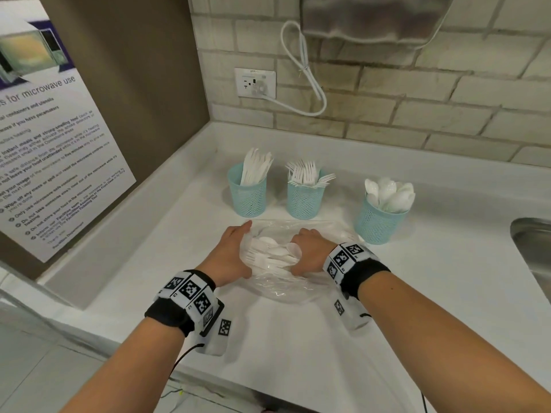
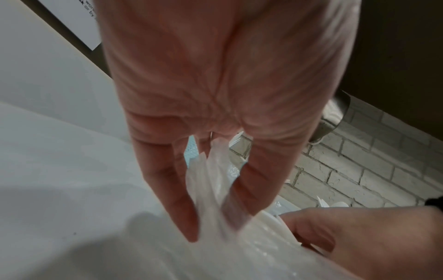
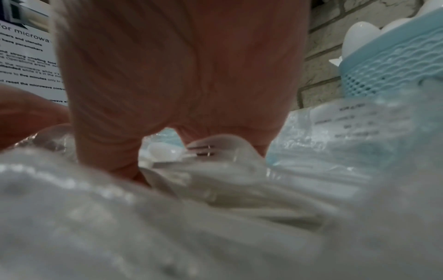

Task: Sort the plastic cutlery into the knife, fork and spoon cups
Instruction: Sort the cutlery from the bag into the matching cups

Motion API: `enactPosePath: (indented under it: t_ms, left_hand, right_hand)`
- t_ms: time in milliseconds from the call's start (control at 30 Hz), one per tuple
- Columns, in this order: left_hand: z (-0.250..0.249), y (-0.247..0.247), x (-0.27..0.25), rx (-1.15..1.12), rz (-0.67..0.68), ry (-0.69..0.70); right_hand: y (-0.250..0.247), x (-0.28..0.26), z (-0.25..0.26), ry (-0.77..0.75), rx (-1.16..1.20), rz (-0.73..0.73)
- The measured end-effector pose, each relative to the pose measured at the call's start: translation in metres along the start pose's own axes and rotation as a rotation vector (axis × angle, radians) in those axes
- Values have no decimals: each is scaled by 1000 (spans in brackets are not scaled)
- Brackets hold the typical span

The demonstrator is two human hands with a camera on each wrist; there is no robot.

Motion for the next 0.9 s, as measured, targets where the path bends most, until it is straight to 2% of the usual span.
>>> enactPosePath:
  t_ms: [133,333,533,800,900]
  left_hand:
    - [-2,-4,1,-25,-25,-1]
    - [-4,-10,3,-16,-50,-15]
    - [-1,-12,5,-7,-60,-37]
    - [-6,-11,12,17,-82,-6]
    - [-1,-11,14,59,-94,-19]
  right_hand:
    - [-1,3,4,-36,139,-66]
    - [-15,-4,-6,-6,177,-136]
    - [-27,-11,-21,-75,284,-236]
    - [-28,-12,-21,-101,328,-270]
    - [-32,-14,-26,-87,325,-330]
Point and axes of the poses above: each hand's wrist, its own x-axis towards the middle knuckle, its own y-axis out of the palm, z = x × y, the point moved 6 cm from there along x, towards the middle knuckle, and after that the axes turned 4 degrees about x, right-handed, at the moved point
